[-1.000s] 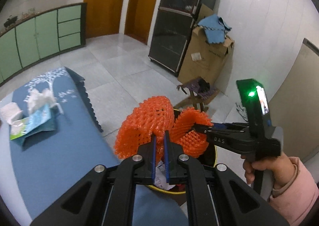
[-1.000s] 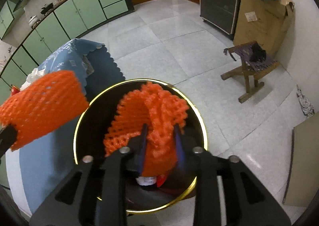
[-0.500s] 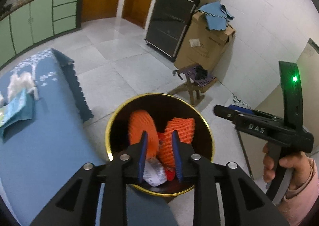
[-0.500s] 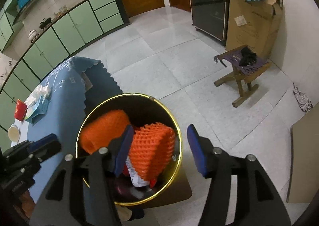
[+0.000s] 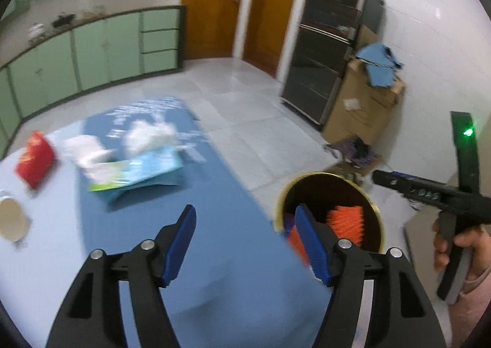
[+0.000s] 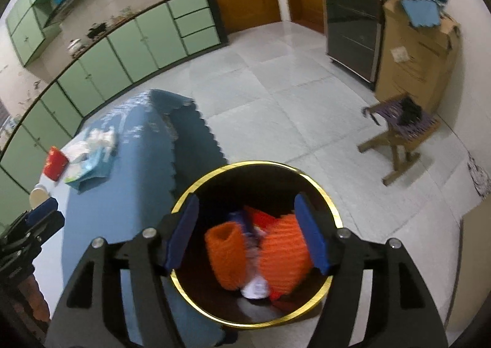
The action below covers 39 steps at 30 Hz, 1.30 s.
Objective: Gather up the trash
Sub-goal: 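Open both tools over the bin to drop the orange nets, then grasp the white tissue with the right tool while the left tool grasps the milk carton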
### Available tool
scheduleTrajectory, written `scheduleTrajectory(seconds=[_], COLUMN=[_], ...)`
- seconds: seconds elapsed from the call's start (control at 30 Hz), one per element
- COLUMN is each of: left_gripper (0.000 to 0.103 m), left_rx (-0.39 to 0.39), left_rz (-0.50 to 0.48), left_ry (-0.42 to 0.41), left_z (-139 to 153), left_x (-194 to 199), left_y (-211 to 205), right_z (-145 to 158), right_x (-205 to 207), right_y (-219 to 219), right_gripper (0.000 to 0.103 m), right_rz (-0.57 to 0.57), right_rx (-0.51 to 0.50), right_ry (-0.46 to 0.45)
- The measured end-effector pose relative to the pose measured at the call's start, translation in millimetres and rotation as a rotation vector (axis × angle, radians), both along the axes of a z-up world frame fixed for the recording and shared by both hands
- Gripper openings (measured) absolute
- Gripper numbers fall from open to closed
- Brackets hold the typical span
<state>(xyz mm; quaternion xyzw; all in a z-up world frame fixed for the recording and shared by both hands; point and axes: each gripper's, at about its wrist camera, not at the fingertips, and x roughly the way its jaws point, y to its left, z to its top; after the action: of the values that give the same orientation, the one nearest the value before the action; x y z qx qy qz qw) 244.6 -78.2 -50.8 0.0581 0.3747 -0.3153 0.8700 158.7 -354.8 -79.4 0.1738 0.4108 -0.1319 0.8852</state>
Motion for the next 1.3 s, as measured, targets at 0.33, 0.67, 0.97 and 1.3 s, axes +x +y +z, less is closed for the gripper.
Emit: scheduleTrajectory(seconds=[0.33, 0.67, 0.97, 1.3], left_gripper=[0.068, 0.070, 0.070, 0.070], left_rx=[0.042, -0.006, 0.041, 0.016], left_rz=[0.231, 0.268, 0.285, 0.272], left_ry=[-0.006, 0.023, 0.004, 0.004], left_z=[-3.0, -6.5, -20.6, -22.7], left_x=[44.9, 89.1, 98.8, 101.4], left_y=[90.0, 108.4, 111.1, 119.8], right_z=[13.8, 13.9, -9.4, -38.7], right_x=[83.3, 170.4, 226.8, 263.6], right_y=[71.4, 122.8, 157.5, 176.9], right_gripper=[0.066, 0.066, 0.066, 0.024], right_rz=[0.170, 0.302, 0.383, 0.448], right_rx=[0.017, 0.032, 0.052, 0.114], right_ry=[-0.043, -0.033, 0.020, 0.094])
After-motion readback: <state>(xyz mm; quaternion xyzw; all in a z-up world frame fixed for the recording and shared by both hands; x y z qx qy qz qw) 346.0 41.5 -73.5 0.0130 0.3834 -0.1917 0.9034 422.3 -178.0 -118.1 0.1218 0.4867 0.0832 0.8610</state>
